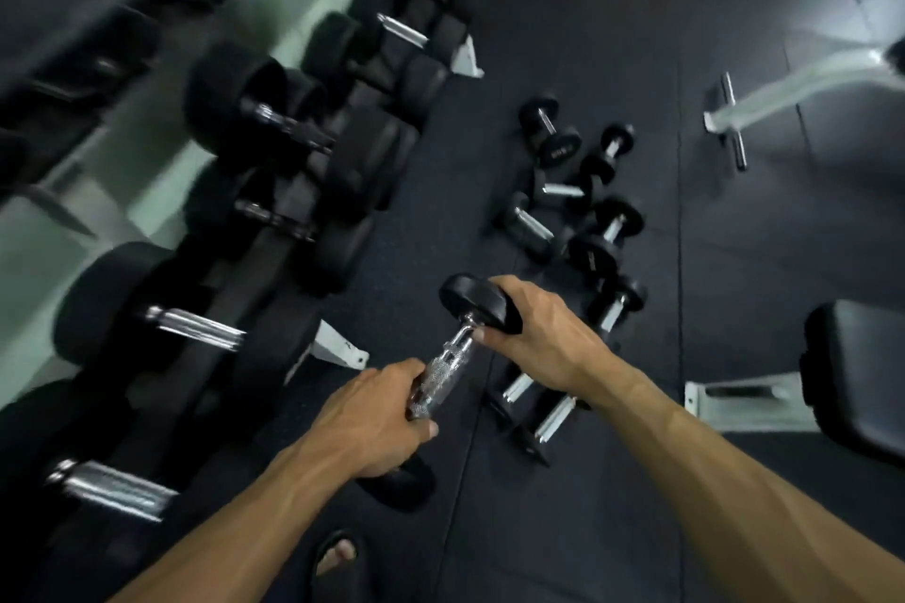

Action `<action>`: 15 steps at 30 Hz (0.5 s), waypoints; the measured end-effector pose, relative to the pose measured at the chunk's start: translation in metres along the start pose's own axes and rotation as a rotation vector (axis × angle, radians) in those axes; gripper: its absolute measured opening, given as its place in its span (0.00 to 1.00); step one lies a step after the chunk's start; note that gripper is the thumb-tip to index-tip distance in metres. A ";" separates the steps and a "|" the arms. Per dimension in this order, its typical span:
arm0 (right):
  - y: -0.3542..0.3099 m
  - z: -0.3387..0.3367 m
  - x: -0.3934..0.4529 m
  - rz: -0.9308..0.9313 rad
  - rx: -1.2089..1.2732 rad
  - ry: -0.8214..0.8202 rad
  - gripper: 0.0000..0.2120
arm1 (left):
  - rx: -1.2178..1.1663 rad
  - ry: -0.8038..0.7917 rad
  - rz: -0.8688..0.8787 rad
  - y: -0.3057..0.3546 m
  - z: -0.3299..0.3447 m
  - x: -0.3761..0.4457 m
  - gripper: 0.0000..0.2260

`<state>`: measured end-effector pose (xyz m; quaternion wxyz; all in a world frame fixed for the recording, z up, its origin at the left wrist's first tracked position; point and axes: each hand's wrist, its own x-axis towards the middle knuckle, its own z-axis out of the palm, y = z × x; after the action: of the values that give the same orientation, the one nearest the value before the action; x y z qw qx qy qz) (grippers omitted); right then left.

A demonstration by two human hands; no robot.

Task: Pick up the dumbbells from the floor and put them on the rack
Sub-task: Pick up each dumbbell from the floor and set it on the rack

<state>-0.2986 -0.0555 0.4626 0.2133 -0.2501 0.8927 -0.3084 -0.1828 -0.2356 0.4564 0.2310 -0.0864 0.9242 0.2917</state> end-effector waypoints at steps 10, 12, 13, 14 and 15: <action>-0.211 -0.045 0.083 -0.320 -0.207 -0.091 0.22 | -0.161 0.228 -0.093 -0.052 -0.161 -0.077 0.12; -0.250 -0.046 0.099 -0.361 -0.193 -0.105 0.21 | -0.154 0.272 -0.115 -0.067 -0.192 -0.090 0.12; -0.269 -0.045 0.107 -0.388 -0.195 -0.113 0.21 | -0.154 0.296 -0.131 -0.075 -0.208 -0.096 0.12; -0.288 -0.044 0.115 -0.416 -0.203 -0.118 0.21 | -0.151 0.313 -0.147 -0.084 -0.222 -0.103 0.12; -0.307 -0.043 0.122 -0.440 -0.211 -0.118 0.22 | -0.147 0.328 -0.160 -0.091 -0.236 -0.110 0.12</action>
<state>-0.3206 -0.3169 0.6672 0.1653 -0.4768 0.8301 -0.2373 -0.1482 -0.4436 0.6338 0.0928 -0.2225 0.9158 0.3213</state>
